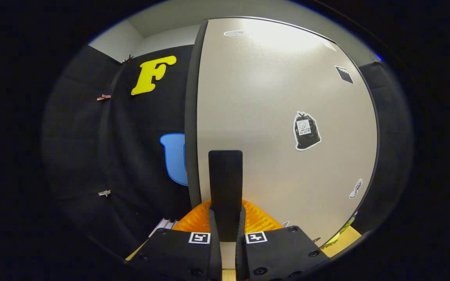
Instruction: Open the shoe cabinet door, grab the shoes and put them into the shoe cabinet, then close the shoe cabinet door.
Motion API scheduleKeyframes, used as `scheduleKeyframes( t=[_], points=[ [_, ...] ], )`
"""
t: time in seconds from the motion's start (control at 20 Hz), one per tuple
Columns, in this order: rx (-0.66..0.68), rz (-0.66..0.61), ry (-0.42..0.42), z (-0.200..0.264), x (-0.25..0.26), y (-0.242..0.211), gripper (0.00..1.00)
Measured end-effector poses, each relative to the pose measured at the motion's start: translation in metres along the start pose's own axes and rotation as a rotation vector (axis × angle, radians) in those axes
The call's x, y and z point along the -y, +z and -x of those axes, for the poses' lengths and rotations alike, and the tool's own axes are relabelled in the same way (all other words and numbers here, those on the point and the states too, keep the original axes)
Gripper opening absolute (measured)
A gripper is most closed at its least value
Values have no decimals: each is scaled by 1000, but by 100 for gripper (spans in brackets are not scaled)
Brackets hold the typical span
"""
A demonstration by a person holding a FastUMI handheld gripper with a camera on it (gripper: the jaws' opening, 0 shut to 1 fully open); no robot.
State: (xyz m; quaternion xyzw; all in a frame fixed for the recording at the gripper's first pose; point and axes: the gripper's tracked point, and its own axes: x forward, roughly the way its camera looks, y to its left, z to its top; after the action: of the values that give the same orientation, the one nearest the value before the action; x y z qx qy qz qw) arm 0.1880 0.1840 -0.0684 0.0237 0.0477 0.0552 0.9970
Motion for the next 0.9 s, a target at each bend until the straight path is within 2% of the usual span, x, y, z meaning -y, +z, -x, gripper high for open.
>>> scheduleKeyframes(
  t=[0.55, 0.9],
  points=[
    [-7, -37, 111, 89, 13, 5, 17],
    [6, -39, 142, 132, 32, 14, 17]
  ],
)
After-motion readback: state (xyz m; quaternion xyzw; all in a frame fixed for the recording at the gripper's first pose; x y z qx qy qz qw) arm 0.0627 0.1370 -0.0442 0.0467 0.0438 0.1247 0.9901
